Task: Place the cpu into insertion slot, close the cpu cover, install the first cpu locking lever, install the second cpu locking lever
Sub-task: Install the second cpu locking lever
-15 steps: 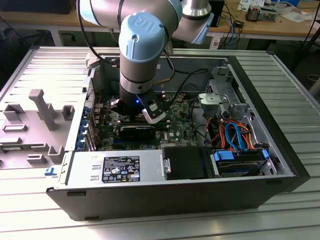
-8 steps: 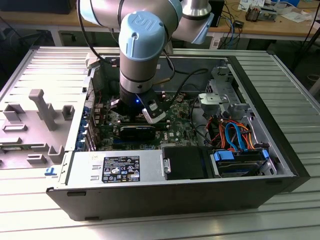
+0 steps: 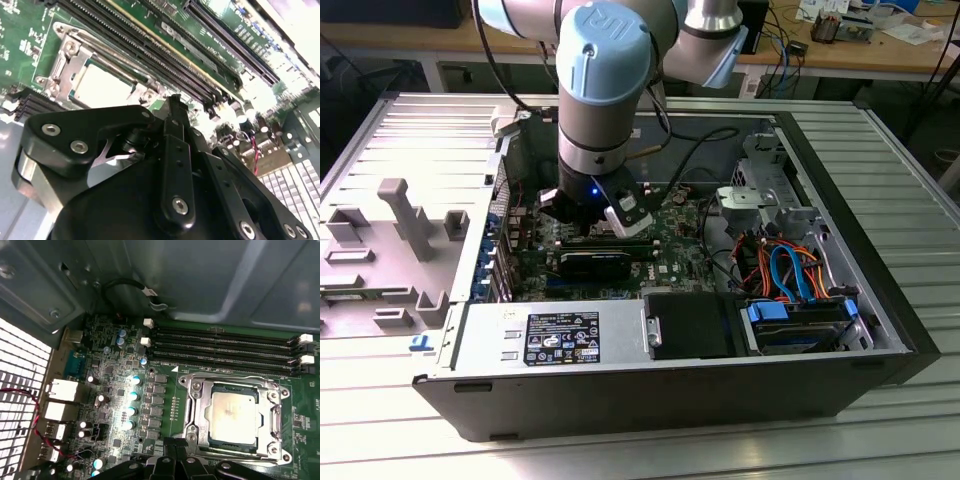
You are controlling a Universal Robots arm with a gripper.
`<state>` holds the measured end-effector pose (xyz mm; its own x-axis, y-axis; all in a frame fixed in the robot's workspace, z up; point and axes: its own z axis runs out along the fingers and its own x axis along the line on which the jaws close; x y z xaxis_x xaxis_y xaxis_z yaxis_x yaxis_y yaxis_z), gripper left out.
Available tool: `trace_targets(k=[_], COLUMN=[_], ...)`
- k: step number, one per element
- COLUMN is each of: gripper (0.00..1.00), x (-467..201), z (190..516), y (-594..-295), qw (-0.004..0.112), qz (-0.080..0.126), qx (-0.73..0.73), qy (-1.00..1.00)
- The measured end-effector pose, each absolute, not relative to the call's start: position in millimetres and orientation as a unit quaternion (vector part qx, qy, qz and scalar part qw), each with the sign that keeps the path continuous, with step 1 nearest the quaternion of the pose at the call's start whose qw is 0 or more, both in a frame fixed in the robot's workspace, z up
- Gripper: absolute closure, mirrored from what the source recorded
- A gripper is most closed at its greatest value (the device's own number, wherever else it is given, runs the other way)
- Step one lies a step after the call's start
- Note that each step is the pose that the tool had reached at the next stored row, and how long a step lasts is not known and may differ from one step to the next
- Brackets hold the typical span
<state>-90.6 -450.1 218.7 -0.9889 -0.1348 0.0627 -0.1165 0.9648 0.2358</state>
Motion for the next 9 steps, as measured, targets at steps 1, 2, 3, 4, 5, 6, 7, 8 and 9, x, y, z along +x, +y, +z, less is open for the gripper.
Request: trace_targets(k=[1, 2, 3, 4, 5, 6, 7, 8, 9], gripper=[0.89, 0.89, 0.89, 0.89, 0.89, 0.89, 0.89, 0.89, 0.89], x=[-90.6, -90.6, -90.6, -90.6, -90.6, -90.6, -90.6, -90.6, -90.6], z=[221.3, 222.9, 223.0, 223.0, 223.0, 223.0, 223.0, 223.0, 223.0], y=[-450.0, -449.7, -449.5, -449.5, -449.5, -449.5, -449.4, -449.4, -449.4], qw=[0.039, 0.039, 0.039, 0.039, 0.039, 0.039, 0.039, 0.039, 0.039], qz=[-0.116, -0.115, -0.115, -0.115, -0.115, -0.115, -0.115, -0.115, -0.115], qx=[0.063, 0.063, 0.063, 0.063, 0.063, 0.063, 0.063, 0.063, 0.063], qy=[-0.99, -0.991, -0.991, -0.991, -0.991, -0.991, -0.991, -0.991, -0.991])
